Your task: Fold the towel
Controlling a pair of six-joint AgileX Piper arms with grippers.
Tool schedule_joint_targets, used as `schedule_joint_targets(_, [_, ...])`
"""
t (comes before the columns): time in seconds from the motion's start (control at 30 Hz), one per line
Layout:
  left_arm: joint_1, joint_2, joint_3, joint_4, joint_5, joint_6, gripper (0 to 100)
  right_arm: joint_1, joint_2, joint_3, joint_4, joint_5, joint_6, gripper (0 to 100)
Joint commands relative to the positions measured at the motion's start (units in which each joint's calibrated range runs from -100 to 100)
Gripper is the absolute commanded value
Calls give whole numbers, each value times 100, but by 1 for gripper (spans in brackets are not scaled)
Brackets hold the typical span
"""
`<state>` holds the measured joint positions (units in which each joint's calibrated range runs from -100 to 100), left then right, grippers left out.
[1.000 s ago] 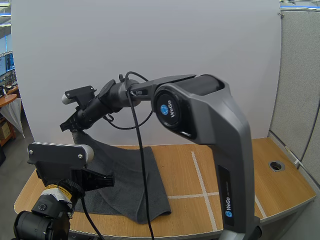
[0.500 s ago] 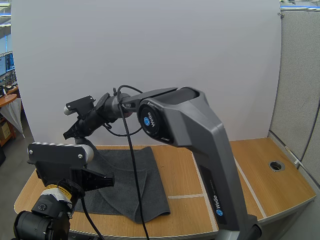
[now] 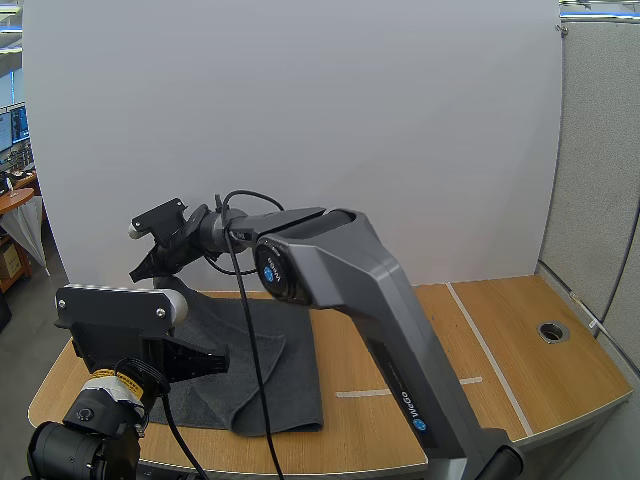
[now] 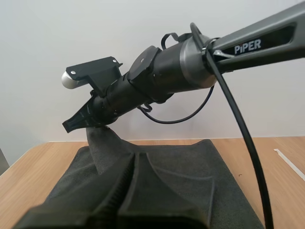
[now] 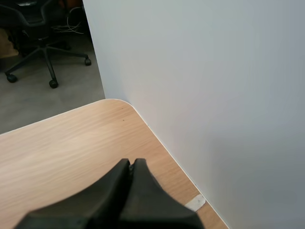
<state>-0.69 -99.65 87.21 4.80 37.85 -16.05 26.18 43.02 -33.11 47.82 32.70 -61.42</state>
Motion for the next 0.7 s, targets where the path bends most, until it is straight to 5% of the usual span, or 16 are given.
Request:
schedule_joint_targets(0.0, [-3, -35, -40, 19, -58, 13, 0, 2, 288, -336, -139, -130, -14, 0])
schedule_joint_targets(0.67, [-3, -35, -40, 19, -58, 13, 0, 131, 948, -600, -511, -1231, -38, 0])
